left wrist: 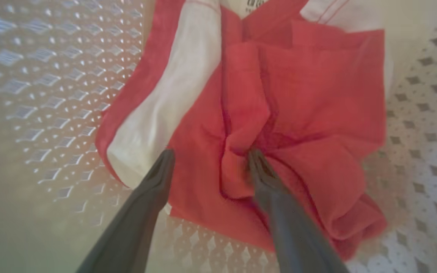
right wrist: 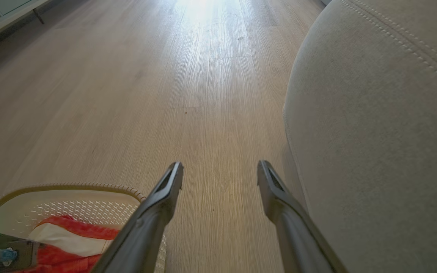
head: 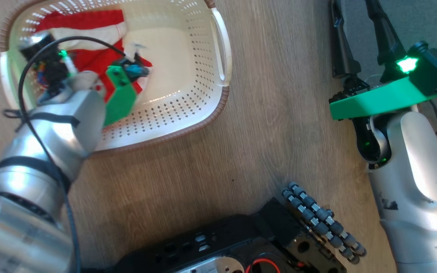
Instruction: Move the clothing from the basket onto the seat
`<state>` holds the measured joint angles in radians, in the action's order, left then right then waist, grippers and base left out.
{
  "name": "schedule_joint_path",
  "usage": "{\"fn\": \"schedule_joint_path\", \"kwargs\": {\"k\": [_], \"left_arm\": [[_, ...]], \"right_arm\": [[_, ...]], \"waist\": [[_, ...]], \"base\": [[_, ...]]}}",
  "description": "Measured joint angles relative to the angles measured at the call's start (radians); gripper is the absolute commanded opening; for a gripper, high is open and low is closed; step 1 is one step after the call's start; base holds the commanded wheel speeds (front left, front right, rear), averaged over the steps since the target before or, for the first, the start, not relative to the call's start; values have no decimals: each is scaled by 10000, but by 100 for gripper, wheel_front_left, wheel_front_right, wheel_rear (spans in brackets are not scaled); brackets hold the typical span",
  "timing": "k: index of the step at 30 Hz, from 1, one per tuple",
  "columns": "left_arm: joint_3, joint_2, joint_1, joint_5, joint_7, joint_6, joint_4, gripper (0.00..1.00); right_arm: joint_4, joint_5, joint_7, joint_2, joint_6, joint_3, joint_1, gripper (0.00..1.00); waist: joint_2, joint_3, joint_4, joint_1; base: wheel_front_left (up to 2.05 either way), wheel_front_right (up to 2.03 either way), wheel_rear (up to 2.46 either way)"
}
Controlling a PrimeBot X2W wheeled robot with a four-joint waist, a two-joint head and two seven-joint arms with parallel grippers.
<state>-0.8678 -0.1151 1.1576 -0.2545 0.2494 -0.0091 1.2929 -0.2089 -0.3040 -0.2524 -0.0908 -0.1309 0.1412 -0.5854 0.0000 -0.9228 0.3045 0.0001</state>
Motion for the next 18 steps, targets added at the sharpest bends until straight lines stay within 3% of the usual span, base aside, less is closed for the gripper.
{"fn": "schedule_joint_path", "kwargs": {"k": [4, 10, 11, 12, 13, 18], "left_arm": [[-443, -359, 167, -380, 602, -314, 44, 100], [-629, -268, 176, -362, 920, -416, 50, 100], [-635, -226, 176, -341, 909, -414, 52, 96], [-637, -182, 175, -322, 848, -414, 54, 52], [-633, -142, 174, -251, 754, -412, 54, 0], [-454, -107, 142, 136, 460, -332, 59, 0]], "right_arm": [[113, -56, 0, 111, 0, 48, -57, 100], [339, -115, 0, 201, 0, 48, -91, 100], [380, -130, -2, 201, 0, 38, -91, 100], [412, -130, 0, 201, 0, 36, -91, 100], [431, -132, 0, 203, 0, 35, -91, 100], [443, -142, 0, 217, 0, 31, -107, 100]], "waist": [[0, -270, 114, 0], [0, -565, 119, 0], [0, -605, 103, 0], [0, -637, 82, 0], [0, -662, 61, 0], [0, -614, 36, 0]], "base": [[0, 0, 0], [0, 0, 0], [0, 0, 0], [0, 0, 0], [0, 0, 0], [0, 0, 0]]}}
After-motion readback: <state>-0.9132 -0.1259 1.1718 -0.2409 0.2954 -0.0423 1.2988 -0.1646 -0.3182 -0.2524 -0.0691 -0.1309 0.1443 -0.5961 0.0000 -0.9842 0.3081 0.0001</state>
